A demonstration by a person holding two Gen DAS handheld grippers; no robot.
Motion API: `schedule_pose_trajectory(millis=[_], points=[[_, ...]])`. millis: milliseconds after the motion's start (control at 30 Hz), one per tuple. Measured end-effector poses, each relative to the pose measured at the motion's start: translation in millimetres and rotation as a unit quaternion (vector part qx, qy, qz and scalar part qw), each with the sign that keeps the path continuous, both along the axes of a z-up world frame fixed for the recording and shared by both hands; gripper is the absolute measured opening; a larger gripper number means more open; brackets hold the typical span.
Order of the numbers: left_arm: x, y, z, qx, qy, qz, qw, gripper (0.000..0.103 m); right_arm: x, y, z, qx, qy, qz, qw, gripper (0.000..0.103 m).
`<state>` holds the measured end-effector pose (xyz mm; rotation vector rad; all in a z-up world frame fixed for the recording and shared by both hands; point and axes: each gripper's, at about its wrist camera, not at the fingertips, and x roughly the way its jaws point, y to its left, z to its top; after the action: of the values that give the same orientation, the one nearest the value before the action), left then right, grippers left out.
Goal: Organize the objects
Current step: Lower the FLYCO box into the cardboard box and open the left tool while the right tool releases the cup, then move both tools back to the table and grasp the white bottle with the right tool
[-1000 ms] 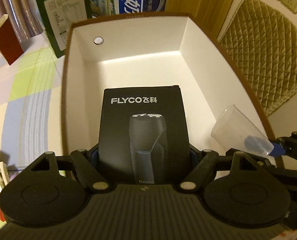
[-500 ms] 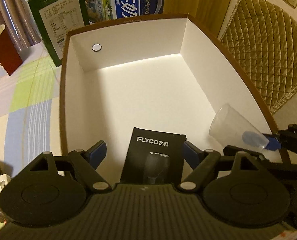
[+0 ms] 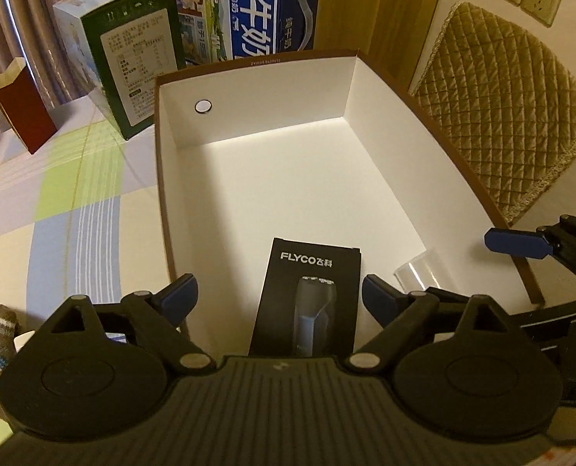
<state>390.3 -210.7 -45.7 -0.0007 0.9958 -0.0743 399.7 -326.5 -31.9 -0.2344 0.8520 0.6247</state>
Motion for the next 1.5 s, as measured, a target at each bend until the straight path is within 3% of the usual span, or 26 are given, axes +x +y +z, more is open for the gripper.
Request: schedule_pose_trajectory(millis=[767,1100,1500], points=[[-83.8,28.0,52.5,-0.024,-0.049,0.026,0.9982,0.090,-53.7,-11.1,33.9,0.041,-0.011,0.002,0.999,0.079],[-132.7,60.5,59.2,-0.041,-0.055,0.033,0.9971,0.090,-89.2,0.6,40.5,0.051,-0.005,-0.002,0.999,0.079],[-175.2,115.7,48.3,-0.039,-0.029,0.046,0.9978,0.090,-128.9,35.5,32.2,0.046,0.018,-0.001,0.999,0.079]])
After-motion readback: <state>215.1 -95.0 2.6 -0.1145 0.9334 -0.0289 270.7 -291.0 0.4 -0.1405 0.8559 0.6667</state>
